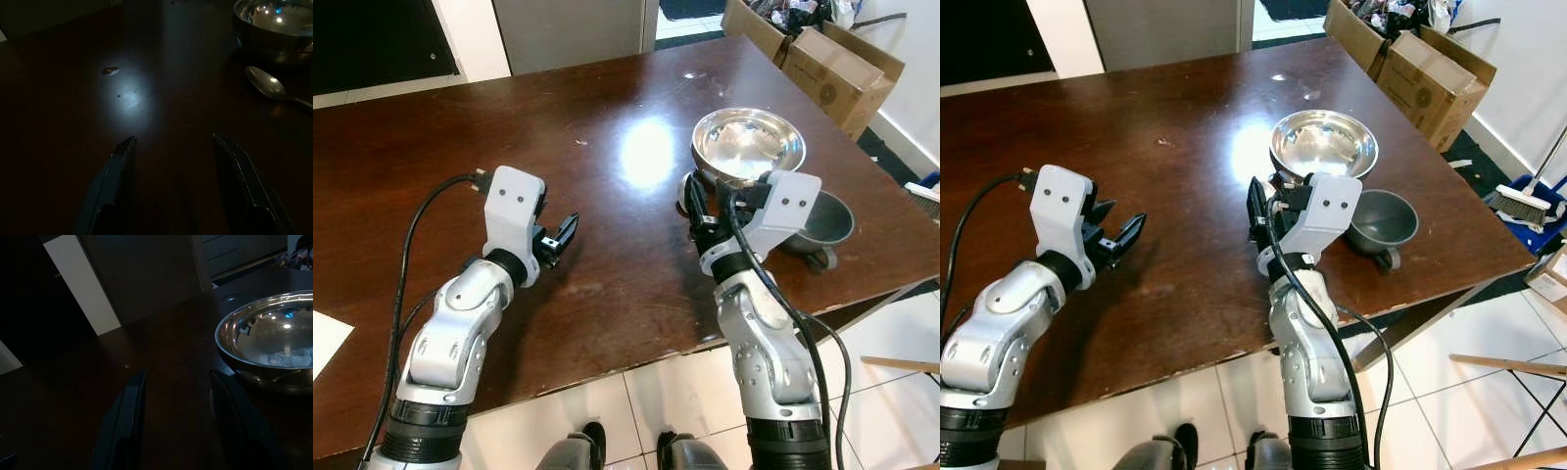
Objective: Setting the table
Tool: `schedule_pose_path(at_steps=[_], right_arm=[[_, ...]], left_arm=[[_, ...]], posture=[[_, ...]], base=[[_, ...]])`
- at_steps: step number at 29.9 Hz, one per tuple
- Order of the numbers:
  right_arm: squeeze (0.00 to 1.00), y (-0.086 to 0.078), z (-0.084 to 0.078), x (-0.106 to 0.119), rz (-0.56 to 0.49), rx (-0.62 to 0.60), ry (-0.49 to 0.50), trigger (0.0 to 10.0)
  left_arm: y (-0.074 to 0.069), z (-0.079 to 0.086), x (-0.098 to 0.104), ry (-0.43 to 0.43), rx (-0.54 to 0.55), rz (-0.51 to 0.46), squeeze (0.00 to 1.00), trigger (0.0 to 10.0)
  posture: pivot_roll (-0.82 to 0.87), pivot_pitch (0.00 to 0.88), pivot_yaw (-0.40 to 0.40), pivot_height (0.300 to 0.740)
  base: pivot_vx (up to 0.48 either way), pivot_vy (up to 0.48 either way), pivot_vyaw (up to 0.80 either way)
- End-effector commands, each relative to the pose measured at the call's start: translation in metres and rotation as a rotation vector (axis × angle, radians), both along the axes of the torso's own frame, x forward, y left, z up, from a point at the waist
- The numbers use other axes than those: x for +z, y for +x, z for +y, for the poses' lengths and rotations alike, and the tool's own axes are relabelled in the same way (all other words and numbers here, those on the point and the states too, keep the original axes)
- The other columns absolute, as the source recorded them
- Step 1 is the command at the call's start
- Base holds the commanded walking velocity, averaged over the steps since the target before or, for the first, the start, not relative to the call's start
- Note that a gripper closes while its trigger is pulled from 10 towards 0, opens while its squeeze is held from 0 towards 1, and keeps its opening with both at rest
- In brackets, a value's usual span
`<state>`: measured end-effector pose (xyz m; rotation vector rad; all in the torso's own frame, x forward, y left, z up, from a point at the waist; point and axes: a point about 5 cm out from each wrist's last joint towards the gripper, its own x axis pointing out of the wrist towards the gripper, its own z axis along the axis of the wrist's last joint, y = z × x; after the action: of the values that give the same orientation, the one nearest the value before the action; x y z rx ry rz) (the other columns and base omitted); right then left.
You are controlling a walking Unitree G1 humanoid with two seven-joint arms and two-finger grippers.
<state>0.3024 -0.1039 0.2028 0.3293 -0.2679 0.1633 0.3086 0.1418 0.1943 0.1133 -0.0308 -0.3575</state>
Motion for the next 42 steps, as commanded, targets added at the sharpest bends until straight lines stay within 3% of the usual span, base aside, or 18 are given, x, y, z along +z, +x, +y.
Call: schedule_pose_path(at_steps=[1,21,34,42], right_arm=[[0.00,-0.0030,0.0019,-0.0003,-0.006,0.010,0.029,10.0],[0.00,-0.0025,0.0038,-0.0028,0.006,0.026,0.024,10.0],[0.00,-0.0019,0.0034,-0.0027,0.007,0.029,0.007,10.0],[0.00,-0.0007,0.0015,-0.0038,0.022,0.016,0.005,10.0]], left_arm=[[0.0009,0.0017,-0.0015,-0.008,0.002,0.006,0.00,10.0],[0.0001,0.0007,-0.0052,0.012,0.000,0.010,0.00,10.0],[0.0022,-0.0006,-0.0053,0.016,0.012,0.008,0.00,10.0],[0.0041,0.0009,-0.0050,0.015,0.020,0.013,0.00,10.0]], posture=[[-0.08,0.115,0.090,0.740],[-0.09,0.112,0.087,0.740],[-0.09,0.106,0.089,0.740],[-0.09,0.109,0.089,0.740]], base=[[0.000,0.000,0.00],[0.000,0.000,0.00],[0.000,-0.433,0.00],[0.000,-0.163,0.68]])
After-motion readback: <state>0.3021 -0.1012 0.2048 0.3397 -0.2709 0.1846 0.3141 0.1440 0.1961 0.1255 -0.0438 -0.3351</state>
